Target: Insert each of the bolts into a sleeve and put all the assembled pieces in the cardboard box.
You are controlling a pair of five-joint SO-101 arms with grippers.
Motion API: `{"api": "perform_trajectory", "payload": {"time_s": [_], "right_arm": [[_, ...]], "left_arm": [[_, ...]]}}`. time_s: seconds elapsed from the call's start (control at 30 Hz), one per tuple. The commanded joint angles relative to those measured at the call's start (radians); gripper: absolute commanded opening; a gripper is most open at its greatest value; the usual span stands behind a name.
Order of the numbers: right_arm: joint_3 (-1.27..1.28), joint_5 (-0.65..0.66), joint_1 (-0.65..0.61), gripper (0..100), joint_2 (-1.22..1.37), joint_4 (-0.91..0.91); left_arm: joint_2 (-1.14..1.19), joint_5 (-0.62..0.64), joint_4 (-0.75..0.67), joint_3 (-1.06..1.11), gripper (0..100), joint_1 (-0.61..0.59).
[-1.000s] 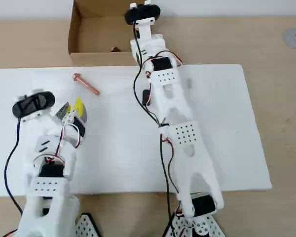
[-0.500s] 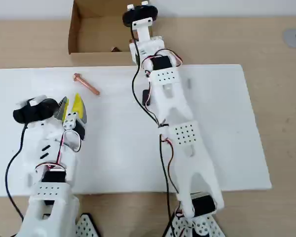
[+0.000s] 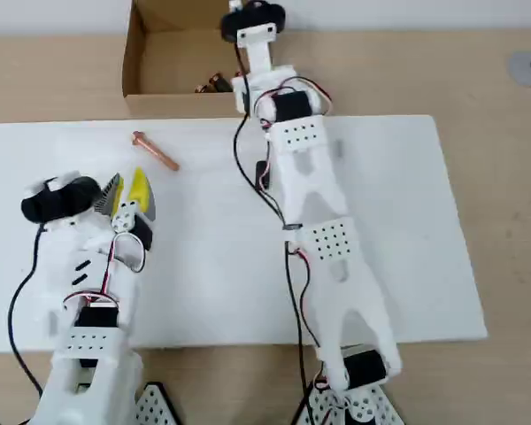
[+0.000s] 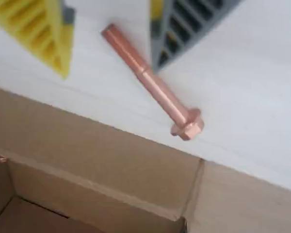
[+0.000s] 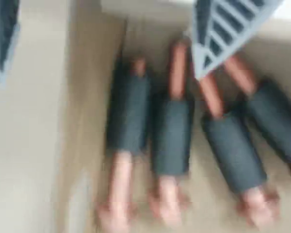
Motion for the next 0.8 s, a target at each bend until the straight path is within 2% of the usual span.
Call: {"api": "perform_trajectory", "payload": {"time_s": [0.0, 0.13, 0.23, 0.37, 0.5, 0.63, 0.77], "right_arm": [[-0.056, -0.091, -0.005, 29.3, -0.231, 0.186], [-0.059, -0.095, -0.031, 29.3, -0.371, 0.396], [-0.058, -0.095, -0.056, 29.3, -0.443, 0.555], [0.030, -0.095, -0.058, 29.3, -0.489, 0.559], [0.272, -0.095, -0.079, 29.3, -0.570, 0.559], [0.613, -0.095, -0.120, 29.3, -0.716, 0.559], [0.923, -0.094, -0.150, 29.2, -0.891, 0.557]], "left_arm": [[-0.010, 0.023, 0.226, -0.149, 13, -0.037], [-0.005, 0.023, 0.683, -0.413, 13, -0.071], [-0.005, 0.006, 0.873, -0.548, 13, -0.049], [-0.005, -0.014, 0.982, -0.631, 13, -0.009], [0.059, 0.011, 1.013, -0.678, 13, -0.023], [0.289, 0.015, 1.063, -0.804, 13, -0.058], [0.622, 0.017, 1.163, -1.031, 13, -0.094]]}}
